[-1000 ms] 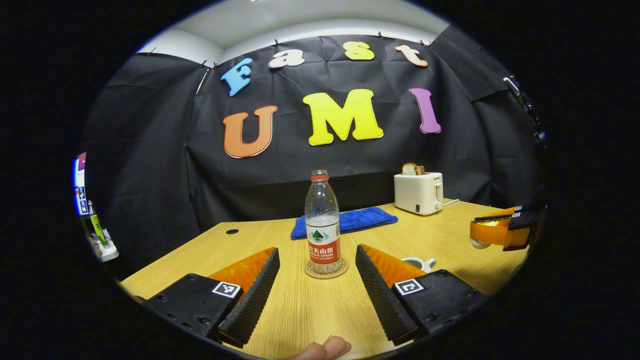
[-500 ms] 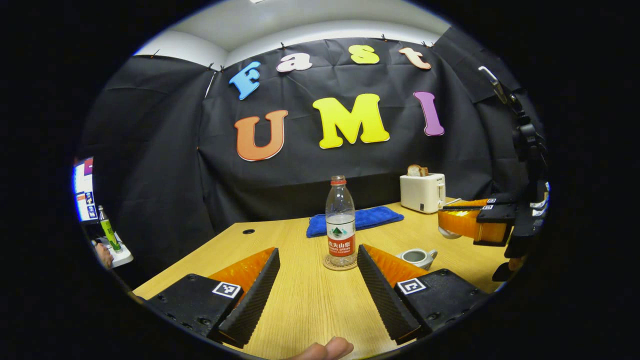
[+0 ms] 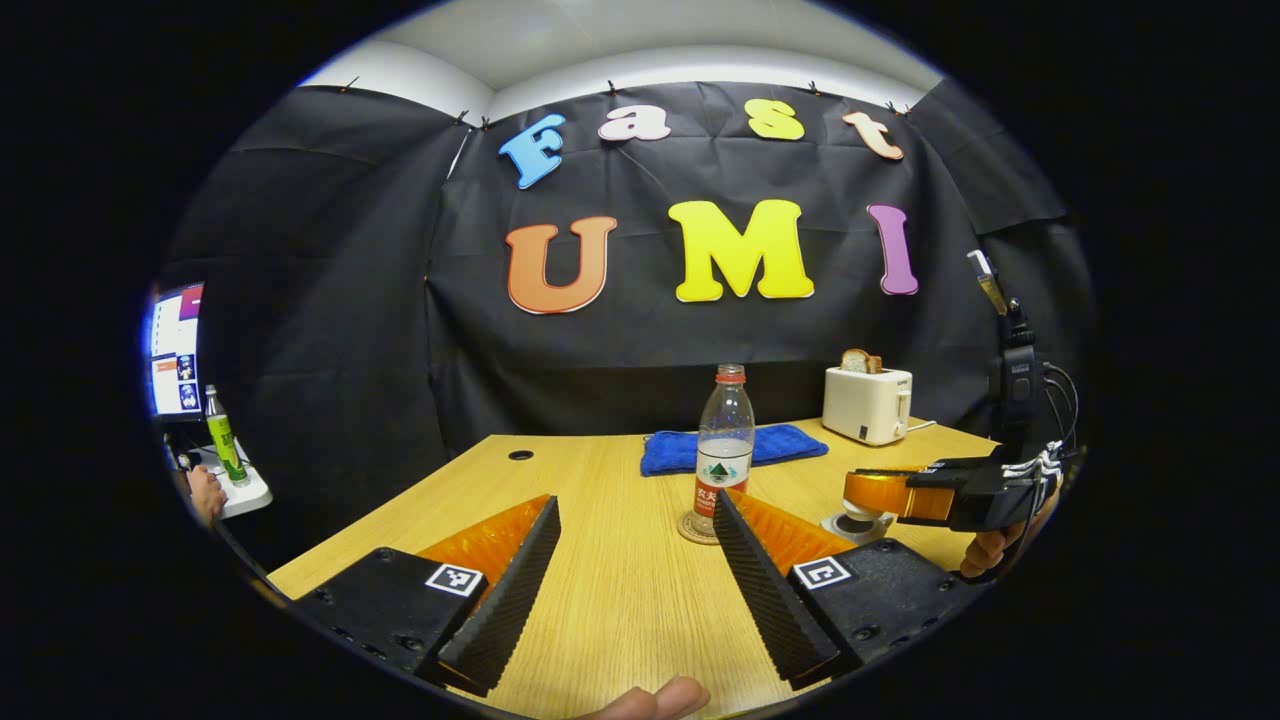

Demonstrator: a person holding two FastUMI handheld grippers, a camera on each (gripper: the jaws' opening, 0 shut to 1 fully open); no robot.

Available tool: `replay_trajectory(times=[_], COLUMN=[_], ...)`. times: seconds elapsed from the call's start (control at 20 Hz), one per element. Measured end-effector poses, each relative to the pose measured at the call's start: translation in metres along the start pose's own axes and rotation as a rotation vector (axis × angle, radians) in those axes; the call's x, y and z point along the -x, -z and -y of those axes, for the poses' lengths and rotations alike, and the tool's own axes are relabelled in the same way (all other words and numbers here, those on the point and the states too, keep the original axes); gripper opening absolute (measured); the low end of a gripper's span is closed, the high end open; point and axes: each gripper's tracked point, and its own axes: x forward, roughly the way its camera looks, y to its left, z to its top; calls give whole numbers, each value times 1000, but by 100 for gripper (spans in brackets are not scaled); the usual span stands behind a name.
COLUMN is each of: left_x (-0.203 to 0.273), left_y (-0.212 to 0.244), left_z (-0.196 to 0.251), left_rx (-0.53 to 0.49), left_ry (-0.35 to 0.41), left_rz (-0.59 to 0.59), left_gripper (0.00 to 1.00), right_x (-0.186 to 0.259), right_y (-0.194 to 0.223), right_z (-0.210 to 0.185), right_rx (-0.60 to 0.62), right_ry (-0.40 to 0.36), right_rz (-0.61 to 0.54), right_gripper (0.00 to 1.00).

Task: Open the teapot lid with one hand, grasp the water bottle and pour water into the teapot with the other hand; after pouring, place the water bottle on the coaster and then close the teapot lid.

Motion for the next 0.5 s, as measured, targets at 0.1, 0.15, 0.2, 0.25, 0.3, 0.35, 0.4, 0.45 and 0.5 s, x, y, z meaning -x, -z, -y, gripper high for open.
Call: replay_trajectory(times=[0.1,0.15,0.2,0.25,0.3,0.35,0.4,0.45,0.5], left_x=[1,1,2,2,2,1,2,2,3], left_y=[2,1,1,1,0,-2,-2,-2,-2], left_z=[-2,-3,-4,-2,-2,1,4,7,9], left_rx=[1,2,2,2,1,1,-3,-10,-17], left_ry=[-1,-3,-1,3,6,14,25,28,30], left_rz=[-9,-13,-13,-10,-4,4,6,6,7], left_gripper=[96,96,96,97,97,97,96,96,96], right_x=[-7,-10,-12,-13,-15,-14,-13,-13,-12], right_y=[3,4,7,8,10,12,11,12,13], right_z=[4,6,7,8,10,10,10,10,8], right_rx=[1,-2,-1,-2,-4,-8,-10,-10,-13], right_ry=[16,19,21,25,29,23,25,25,16], right_rz=[-6,-13,-20,-23,-26,-30,-24,-27,-31], right_gripper=[2,2,2,2,2,2,2,2,2])
